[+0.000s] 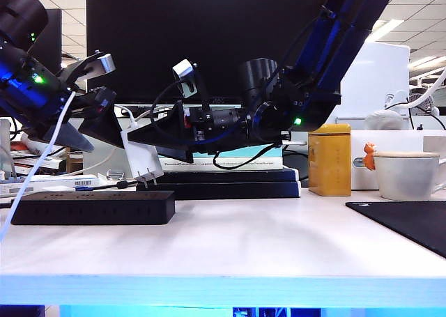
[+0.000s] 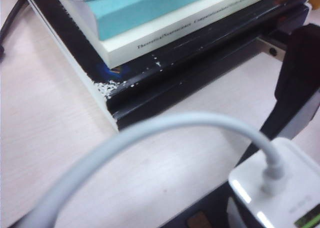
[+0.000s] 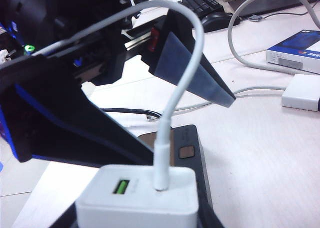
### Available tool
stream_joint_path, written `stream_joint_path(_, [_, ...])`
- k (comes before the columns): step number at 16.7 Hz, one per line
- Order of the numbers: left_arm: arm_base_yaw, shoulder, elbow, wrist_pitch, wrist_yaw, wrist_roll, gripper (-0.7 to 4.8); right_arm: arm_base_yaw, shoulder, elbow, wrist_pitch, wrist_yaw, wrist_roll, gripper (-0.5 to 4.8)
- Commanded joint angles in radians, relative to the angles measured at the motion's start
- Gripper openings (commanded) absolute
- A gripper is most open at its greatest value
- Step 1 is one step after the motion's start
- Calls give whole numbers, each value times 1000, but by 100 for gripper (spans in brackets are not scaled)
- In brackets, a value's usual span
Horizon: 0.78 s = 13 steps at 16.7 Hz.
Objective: Plug the white charger into the left socket.
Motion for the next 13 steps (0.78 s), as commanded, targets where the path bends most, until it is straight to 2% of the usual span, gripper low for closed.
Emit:
stream_joint_path(1, [-24,-4,3,61,94,-14,479,20,9,6,11,19,-8,202])
stream_joint_path(8, [-25,-4,3,80,102,-29,479,21,27,6,0,62,-19,202])
stream_joint_path(13, [-26,-4,3,81,102,-31,479,16,40,6,-13,43,-19,202])
